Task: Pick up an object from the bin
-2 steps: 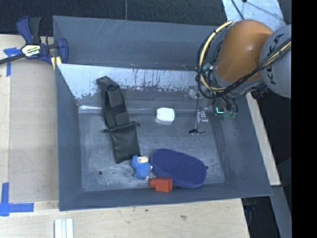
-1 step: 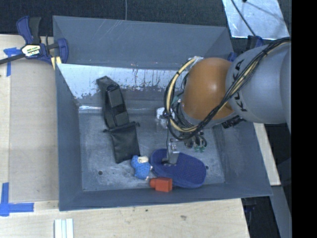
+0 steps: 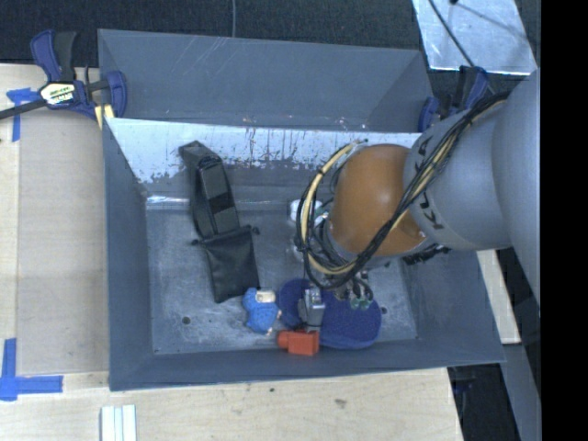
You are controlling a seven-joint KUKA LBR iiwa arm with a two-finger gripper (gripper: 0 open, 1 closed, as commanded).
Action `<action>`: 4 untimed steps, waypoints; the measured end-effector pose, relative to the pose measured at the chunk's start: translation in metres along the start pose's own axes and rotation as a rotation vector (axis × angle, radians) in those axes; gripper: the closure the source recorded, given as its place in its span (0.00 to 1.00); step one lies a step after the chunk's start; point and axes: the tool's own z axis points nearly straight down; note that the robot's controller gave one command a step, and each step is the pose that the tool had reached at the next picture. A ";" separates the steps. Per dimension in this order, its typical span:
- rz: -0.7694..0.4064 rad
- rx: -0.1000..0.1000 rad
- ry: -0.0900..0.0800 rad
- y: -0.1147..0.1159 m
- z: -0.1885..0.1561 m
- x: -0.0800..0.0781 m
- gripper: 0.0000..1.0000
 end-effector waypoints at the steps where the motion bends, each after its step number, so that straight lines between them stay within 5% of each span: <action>1: 0.000 -0.001 -0.009 0.000 -0.003 -0.003 1.00; 2: -0.056 0.001 -0.012 -0.017 -0.088 -0.072 1.00; 3: -0.370 -0.001 0.006 -0.036 -0.056 0.000 1.00; 4: -0.367 0.001 -0.009 -0.015 -0.187 -0.020 1.00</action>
Offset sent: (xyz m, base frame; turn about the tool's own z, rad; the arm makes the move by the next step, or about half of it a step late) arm 0.0000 0.0000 0.0000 0.0000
